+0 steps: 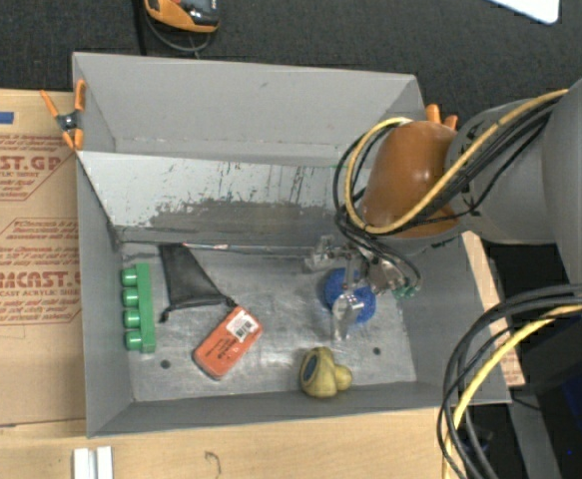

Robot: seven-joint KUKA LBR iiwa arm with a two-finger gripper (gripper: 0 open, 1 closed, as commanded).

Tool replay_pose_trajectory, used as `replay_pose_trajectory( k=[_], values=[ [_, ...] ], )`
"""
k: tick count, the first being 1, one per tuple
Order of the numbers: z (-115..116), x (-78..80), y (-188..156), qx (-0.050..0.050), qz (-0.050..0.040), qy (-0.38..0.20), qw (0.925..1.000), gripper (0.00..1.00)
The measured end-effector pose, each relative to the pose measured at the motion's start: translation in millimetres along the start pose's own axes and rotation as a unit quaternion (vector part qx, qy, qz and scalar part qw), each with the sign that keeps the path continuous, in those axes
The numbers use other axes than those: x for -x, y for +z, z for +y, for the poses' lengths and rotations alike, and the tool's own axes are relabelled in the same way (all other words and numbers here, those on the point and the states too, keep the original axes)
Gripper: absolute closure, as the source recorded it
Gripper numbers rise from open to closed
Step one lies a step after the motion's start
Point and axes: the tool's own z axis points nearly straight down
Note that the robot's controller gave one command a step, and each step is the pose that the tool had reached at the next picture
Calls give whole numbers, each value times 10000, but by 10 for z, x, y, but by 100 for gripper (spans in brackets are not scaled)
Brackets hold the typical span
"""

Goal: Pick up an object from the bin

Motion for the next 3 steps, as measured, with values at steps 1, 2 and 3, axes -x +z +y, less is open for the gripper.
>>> replay_pose_trajectory(
  k=[1, 2, 3],
  values=[
    [0, 0, 0, 0, 0, 0, 10000, 0],
    [-624, -298, -471, -4, -8, -640, 9979, 100],
    [-616, -298, -468, 0, -5, -645, 9979, 0]
  ],
)
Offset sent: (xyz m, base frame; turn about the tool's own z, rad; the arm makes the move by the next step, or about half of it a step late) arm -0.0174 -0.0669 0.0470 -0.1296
